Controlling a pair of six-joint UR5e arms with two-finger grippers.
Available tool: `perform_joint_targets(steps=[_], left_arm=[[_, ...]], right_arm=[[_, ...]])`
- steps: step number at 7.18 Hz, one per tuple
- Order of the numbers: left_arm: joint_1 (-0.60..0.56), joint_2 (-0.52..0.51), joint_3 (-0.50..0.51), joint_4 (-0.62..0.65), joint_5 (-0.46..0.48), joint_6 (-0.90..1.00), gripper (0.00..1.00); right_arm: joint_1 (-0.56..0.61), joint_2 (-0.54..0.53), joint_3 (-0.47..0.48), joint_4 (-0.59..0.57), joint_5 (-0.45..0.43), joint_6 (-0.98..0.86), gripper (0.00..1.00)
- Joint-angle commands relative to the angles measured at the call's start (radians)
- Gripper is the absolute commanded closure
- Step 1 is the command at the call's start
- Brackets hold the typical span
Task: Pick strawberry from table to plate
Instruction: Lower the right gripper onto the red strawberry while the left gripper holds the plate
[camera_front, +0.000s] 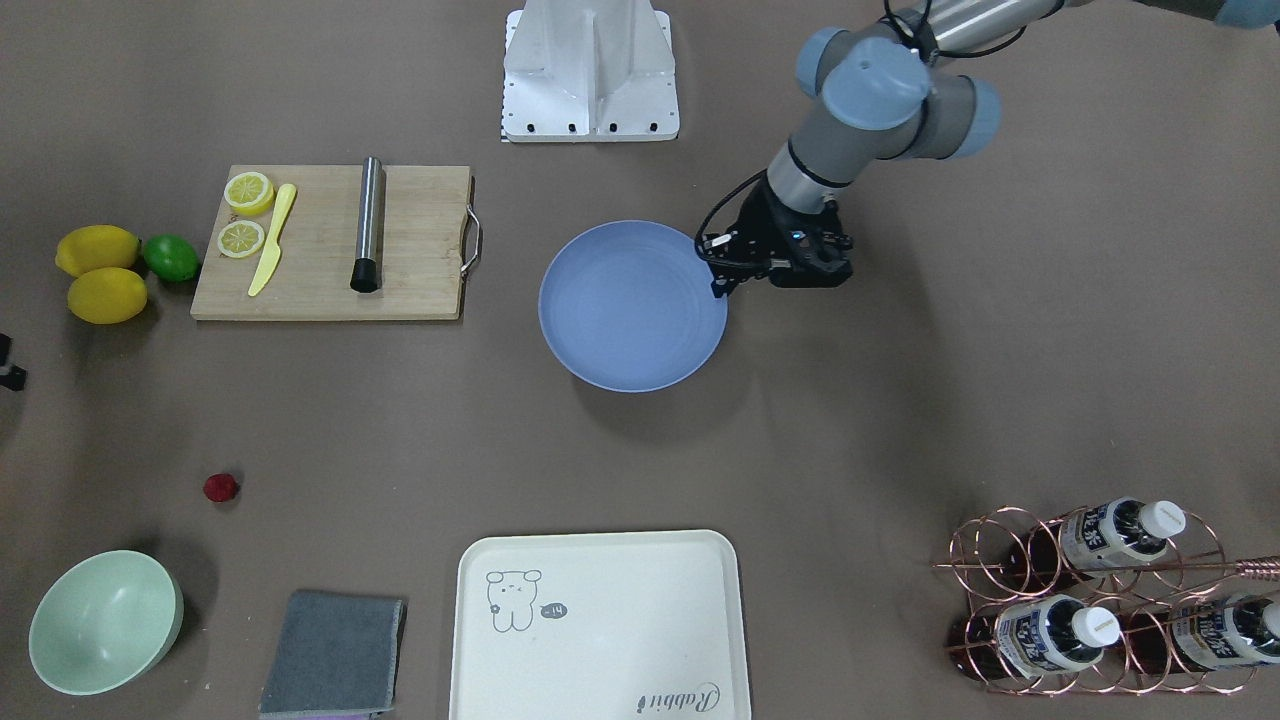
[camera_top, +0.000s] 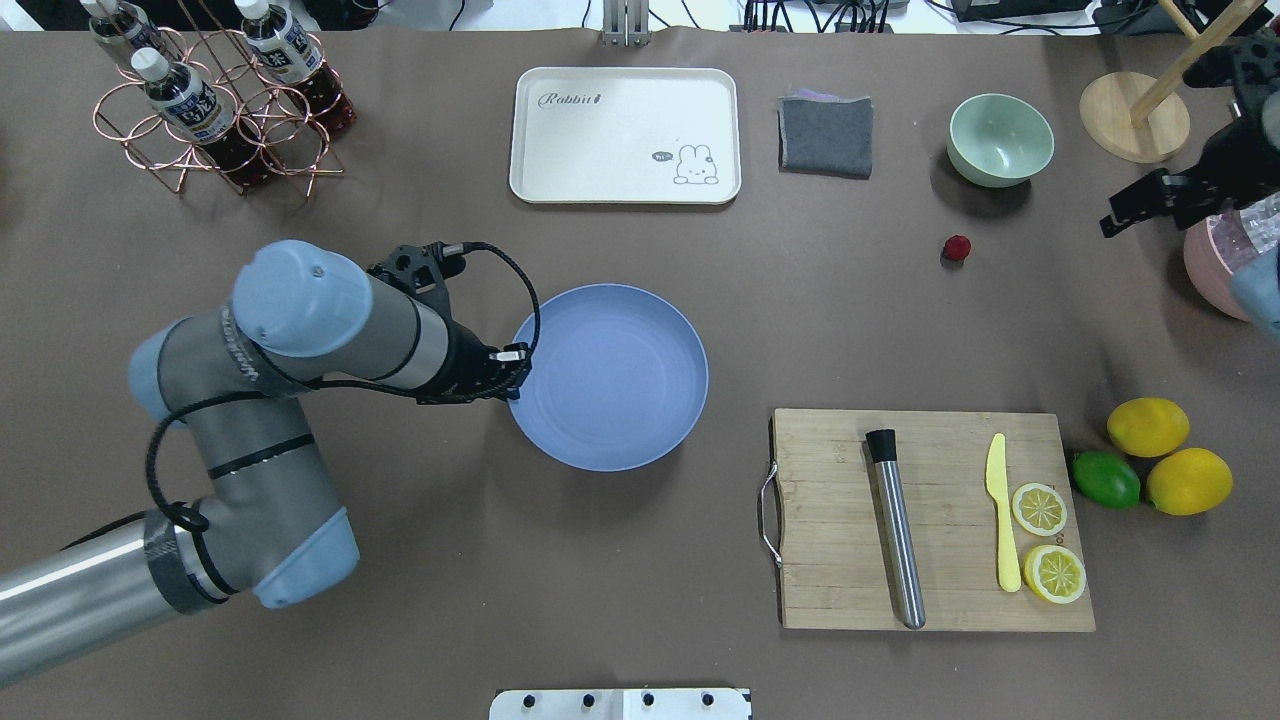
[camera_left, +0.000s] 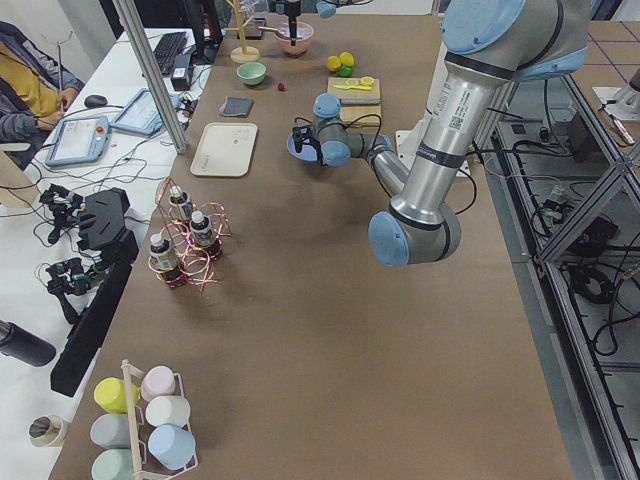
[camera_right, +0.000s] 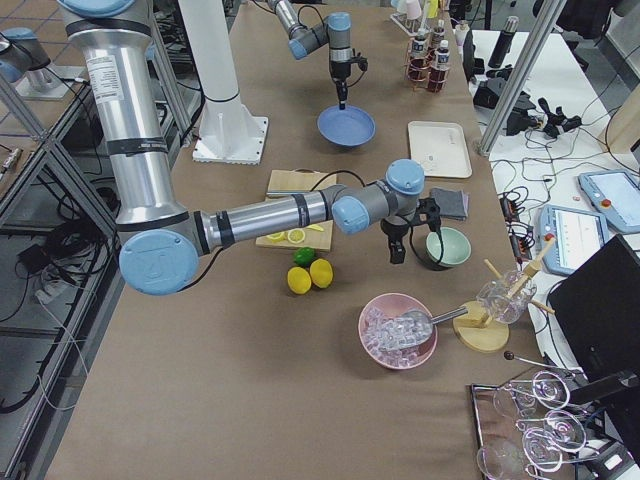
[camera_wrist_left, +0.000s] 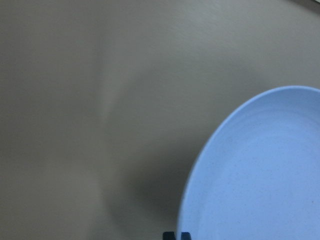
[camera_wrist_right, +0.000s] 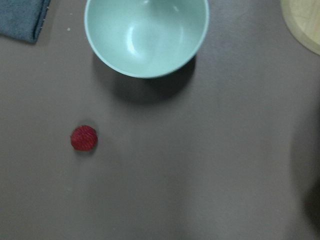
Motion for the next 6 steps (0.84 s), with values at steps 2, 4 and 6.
perform_joint_targets(steps=[2, 4, 6], left_arm=[[0.065, -0.074, 0.078, -0.007, 0.087, -0.039, 1.00], [0.074, -0.074, 0.082, -0.007, 0.089, -0.047, 1.00], [0.085, -0.074, 0.079, -0.005, 0.098, -0.048, 1.00]], right_arm=[[-0.137, 0.108, -0.088, 0.070, -0.102, 0.107, 0.00], [-0.160, 0.164, -0.240, 0.194, -0.124, 0.142, 0.00], [-0.203, 0.188, -0.269, 0.194, -0.171, 0.182, 0.00]])
